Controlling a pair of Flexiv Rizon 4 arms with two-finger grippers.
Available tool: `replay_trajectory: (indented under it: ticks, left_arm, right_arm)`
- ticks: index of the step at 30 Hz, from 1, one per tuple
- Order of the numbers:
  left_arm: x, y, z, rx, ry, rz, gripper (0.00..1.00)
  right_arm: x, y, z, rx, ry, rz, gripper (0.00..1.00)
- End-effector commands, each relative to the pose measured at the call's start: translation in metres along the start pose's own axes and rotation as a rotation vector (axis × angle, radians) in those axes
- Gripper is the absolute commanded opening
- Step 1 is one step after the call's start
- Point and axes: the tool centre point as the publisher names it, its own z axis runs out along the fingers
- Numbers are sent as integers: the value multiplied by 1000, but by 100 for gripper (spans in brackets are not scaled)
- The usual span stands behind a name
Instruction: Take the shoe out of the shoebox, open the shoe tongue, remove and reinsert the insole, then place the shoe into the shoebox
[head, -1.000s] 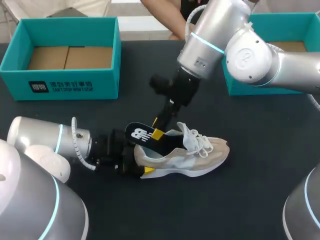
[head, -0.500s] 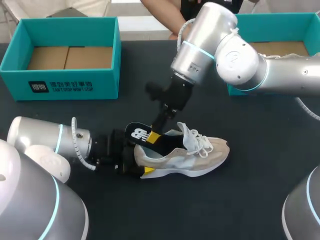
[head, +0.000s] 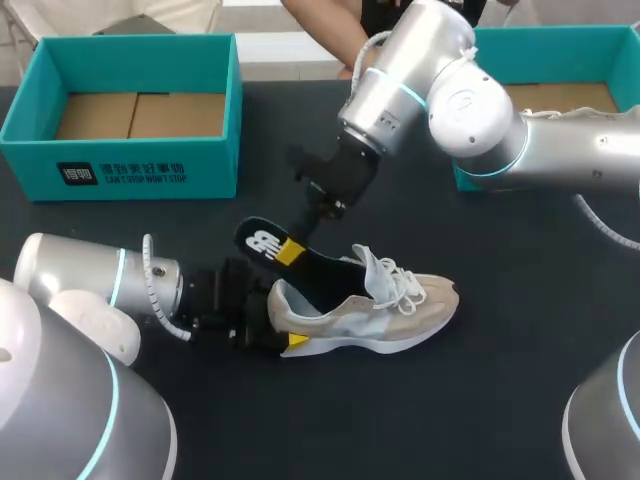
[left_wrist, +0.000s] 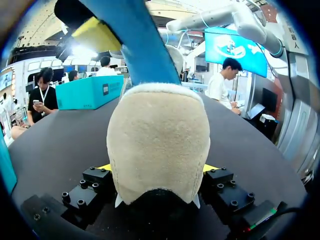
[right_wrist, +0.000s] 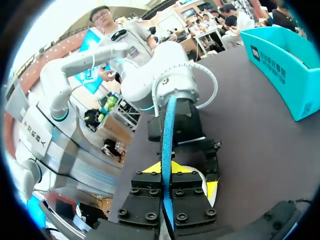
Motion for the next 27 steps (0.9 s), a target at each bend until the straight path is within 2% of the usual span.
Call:
replay_trajectory:
  ticks: [1,7,12,19,20,27]
  left_arm:
    - [2,6,1,-3,-1,-1,0]
    - [2,6,1,-3,-1,-1,0]
    - [2,6,1,-3,-1,-1,0]
    - [2,6,1,-3,-1,-1,0]
    - [2,6,1,-3,-1,-1,0]
    - [2,6,1,-3,-1,-1,0]
  right_arm:
    - [10,13,-8,-74,-55,-4,0]
    - [12,55,-29,-350,-232,-7,0]
    - [16,94,-46,-462,-300,-68,0]
    - [14,125,-61,-555,-365,-94,0]
    - [13,129,-65,-591,-429,-69,0]
    - [13,129,-65,-591,-429,-69,0]
